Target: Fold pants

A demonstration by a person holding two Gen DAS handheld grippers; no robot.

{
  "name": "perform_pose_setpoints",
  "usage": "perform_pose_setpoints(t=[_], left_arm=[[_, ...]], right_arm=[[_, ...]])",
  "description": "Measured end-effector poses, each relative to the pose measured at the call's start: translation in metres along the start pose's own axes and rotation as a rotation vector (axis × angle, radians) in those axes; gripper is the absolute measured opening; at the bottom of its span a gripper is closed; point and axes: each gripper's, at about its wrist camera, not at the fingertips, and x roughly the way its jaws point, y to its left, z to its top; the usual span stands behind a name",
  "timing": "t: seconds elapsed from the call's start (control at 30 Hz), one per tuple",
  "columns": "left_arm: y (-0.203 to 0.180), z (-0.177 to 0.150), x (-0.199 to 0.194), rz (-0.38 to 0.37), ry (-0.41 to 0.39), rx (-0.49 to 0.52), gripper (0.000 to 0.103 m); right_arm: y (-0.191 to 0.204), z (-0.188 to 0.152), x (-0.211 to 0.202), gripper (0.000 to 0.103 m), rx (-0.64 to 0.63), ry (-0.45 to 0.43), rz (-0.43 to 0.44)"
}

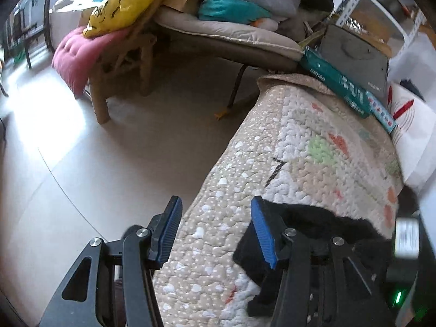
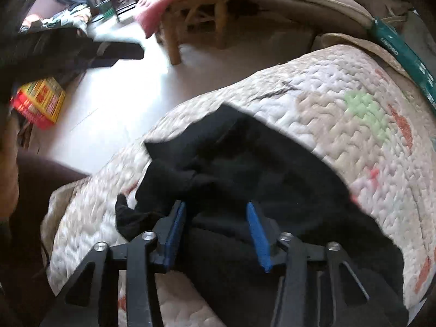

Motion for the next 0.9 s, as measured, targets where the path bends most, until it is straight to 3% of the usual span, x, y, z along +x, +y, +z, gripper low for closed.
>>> perform_pose_setpoints(t=[0.07, 0.17, 0.33, 0.4, 0.47, 0.53, 0.6, 0.63, 0.67, 0.9], left_arm=[[0.001, 0.001, -0.002, -0.020, 0.001, -0.021, 0.052], [-0.004, 0.001, -0.005, -0.031, -0.008, -0.024, 0.052], [-0.004, 0.000, -0.008, -0.025, -0.024, -0.030, 0.052], [0.001, 0.001, -0.008, -0.021, -0.023, -0.049, 0.052], [0.005, 0.002, -0.006, -0.018, -0.018, -0.070, 0.052], [0.005, 0.002, -0.005, -0.019, -0.011, -0.073, 0.052], [0.004, 0.001, -0.005, -0.018, -0.010, -0.070, 0.052], [0.004, 0.001, -0.005, -0.019, -0.010, -0.070, 0.052], [0.004, 0.001, -0.006, -0.022, -0.011, -0.076, 0.052], [0.013, 0.002, -0.007, -0.035, -0.008, -0.142, 0.055]], right_arm=[[0.005, -0.011, -0.011, 0.029, -0.015, -0.010, 0.028], [0.009, -0.023, -0.024, 0.011, -0.035, -0.024, 0.000], [-0.001, -0.004, -0.035, 0.010, 0.025, -0.100, -0.004], [-0.003, 0.009, -0.038, 0.016, 0.042, -0.135, 0.006], [0.001, 0.018, -0.033, 0.060, 0.048, -0.135, 0.022], [0.009, 0.027, -0.022, 0.066, 0.020, -0.138, 0.006], [0.019, 0.030, -0.008, 0.058, -0.010, -0.088, 0.025], [0.025, 0.030, 0.002, 0.026, -0.031, -0.047, 0.011], [0.029, 0.030, 0.007, 0.015, -0.047, -0.024, -0.019], [0.007, 0.065, -0.014, 0.014, 0.082, -0.146, -0.030]])
